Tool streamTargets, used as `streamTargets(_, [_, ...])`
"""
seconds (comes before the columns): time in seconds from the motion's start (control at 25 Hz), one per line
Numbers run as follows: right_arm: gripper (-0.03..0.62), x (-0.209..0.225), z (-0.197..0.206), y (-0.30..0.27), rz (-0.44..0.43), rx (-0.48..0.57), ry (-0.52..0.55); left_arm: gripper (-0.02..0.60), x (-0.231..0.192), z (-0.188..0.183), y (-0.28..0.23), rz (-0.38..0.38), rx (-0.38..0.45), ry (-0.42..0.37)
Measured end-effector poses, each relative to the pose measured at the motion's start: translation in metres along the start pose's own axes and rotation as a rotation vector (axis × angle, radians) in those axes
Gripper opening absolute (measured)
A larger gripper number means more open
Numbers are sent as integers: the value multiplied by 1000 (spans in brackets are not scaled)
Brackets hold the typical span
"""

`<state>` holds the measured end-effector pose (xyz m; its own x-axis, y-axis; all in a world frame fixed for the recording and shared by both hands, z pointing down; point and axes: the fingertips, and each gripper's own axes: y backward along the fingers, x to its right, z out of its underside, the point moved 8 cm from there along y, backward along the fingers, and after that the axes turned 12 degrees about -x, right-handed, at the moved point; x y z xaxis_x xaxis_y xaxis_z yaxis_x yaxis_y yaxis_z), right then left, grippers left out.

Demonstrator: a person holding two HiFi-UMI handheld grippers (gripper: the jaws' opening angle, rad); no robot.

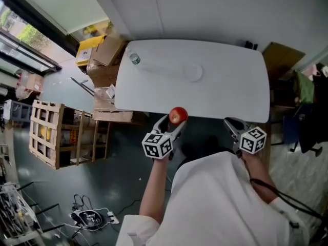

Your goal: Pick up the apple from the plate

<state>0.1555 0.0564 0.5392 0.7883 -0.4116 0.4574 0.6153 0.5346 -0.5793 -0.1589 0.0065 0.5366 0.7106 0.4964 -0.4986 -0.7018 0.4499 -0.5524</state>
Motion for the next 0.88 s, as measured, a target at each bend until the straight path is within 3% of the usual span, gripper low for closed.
streamTargets(0.88, [43, 53, -35, 18, -116, 7, 80, 337, 62, 4, -26, -33, 55, 23])
